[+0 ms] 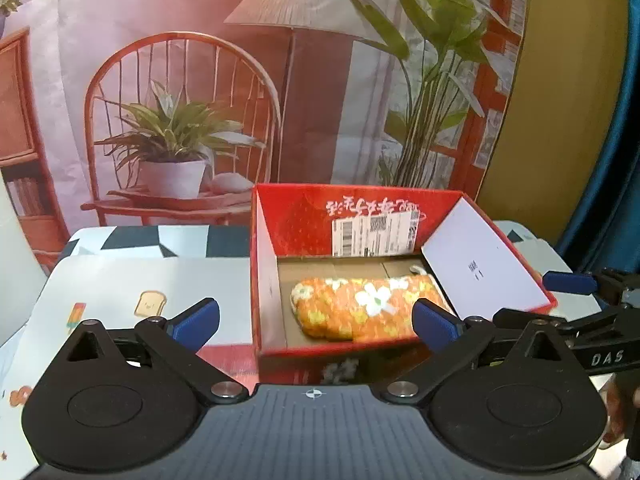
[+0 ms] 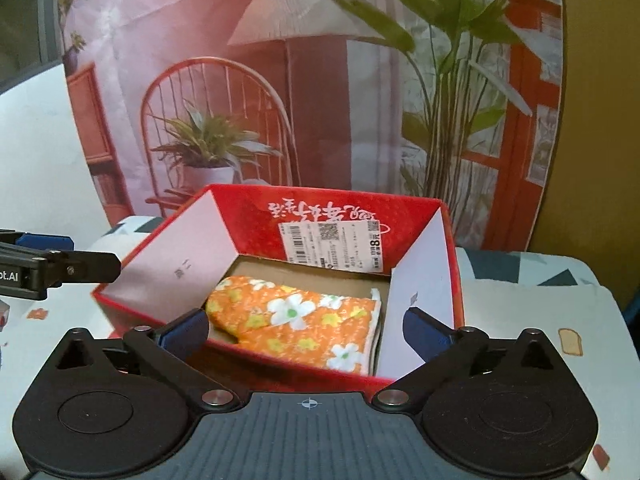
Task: Organize soft objects
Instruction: 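Move the right tool to the blue labelled bag and close on it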
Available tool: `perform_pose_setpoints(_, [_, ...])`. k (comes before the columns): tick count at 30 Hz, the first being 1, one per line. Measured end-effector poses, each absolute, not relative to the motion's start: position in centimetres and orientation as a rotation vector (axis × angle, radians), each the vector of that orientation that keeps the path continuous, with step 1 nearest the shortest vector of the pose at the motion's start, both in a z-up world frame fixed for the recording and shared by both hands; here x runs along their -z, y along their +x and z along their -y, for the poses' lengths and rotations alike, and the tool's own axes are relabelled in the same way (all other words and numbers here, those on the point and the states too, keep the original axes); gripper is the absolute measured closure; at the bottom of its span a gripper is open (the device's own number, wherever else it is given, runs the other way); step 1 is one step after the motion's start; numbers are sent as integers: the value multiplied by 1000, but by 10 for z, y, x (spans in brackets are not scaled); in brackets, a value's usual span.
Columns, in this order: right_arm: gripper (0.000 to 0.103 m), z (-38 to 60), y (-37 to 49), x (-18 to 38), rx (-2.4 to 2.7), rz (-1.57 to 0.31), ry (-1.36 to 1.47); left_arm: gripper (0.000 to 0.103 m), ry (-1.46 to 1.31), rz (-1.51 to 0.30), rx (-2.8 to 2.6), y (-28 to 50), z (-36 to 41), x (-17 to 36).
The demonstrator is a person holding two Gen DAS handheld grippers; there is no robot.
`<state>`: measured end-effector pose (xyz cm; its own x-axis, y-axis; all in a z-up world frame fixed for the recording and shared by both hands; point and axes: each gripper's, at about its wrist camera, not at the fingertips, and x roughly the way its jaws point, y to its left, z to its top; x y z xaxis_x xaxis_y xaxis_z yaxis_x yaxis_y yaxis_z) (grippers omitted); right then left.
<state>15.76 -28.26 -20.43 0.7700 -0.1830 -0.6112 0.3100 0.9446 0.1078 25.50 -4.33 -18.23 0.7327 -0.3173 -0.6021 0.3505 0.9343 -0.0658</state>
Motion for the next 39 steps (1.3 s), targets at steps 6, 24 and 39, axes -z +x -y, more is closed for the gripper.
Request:
perform_pose_setpoints(6, [0,272,130,201,266,-610,244,0,75,-655,359,227,37,187])
perform_pose_setpoints(24, [0,233,65,223,238,-636,219,0,41,-714,341,167,24,218])
perform_pose_setpoints(39, [1,223,30,249,250,-720,272,0,-25,-818,375,138,23,248])
